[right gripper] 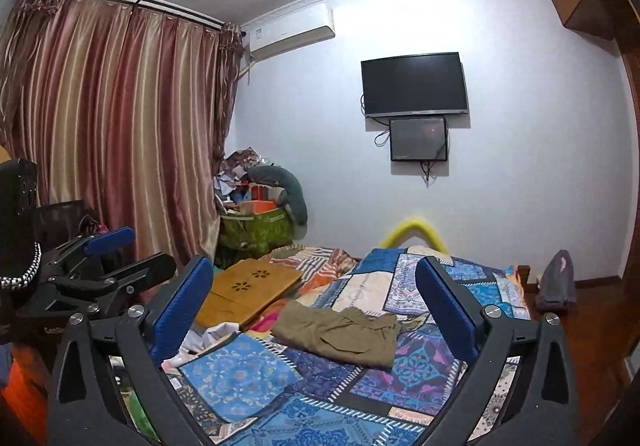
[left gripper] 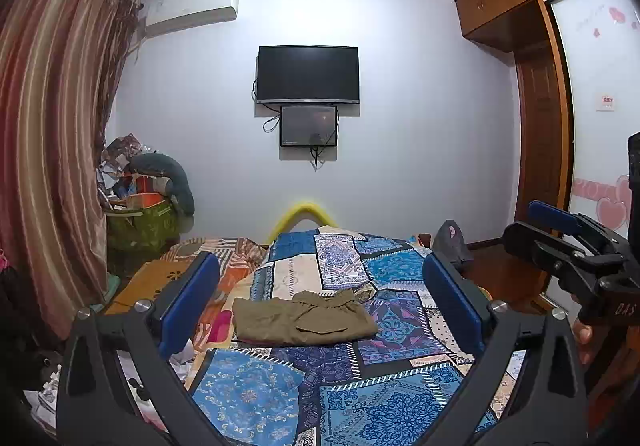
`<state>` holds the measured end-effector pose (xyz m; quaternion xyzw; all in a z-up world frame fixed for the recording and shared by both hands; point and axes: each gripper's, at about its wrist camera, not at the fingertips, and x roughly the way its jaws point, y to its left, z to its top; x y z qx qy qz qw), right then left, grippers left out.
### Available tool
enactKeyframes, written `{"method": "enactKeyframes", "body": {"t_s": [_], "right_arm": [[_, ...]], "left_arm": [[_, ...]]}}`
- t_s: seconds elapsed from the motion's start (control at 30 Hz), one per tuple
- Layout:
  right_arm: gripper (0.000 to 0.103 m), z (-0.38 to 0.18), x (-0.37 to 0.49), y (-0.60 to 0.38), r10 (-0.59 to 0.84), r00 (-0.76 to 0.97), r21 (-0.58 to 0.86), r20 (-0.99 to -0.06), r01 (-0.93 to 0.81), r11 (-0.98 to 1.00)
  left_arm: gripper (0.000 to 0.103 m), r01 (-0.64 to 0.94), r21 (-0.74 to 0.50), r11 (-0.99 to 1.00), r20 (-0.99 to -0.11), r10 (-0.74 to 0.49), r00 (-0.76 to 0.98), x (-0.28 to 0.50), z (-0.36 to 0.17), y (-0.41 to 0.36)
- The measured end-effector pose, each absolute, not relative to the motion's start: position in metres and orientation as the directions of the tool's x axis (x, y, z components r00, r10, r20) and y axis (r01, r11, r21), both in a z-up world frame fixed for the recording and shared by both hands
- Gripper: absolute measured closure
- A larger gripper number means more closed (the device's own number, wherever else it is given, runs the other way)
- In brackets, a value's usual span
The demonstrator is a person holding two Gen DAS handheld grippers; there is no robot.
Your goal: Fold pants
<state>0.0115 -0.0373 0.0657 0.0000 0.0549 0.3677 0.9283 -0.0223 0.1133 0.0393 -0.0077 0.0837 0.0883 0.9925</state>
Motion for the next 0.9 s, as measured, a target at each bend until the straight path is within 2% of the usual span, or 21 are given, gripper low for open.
{"method": "enactKeyframes", "body": {"t_s": [0.9], "right_arm": [[0.000, 0.061, 0.012, -0.045, 0.669, 0.731, 0.060, -0.131, -0.668, 0.742]], "left_arm": [[0.000, -0.172, -0.011, 0.985, -0.193, 0.167, 0.967, -0.010, 0.028, 0.119]]}}
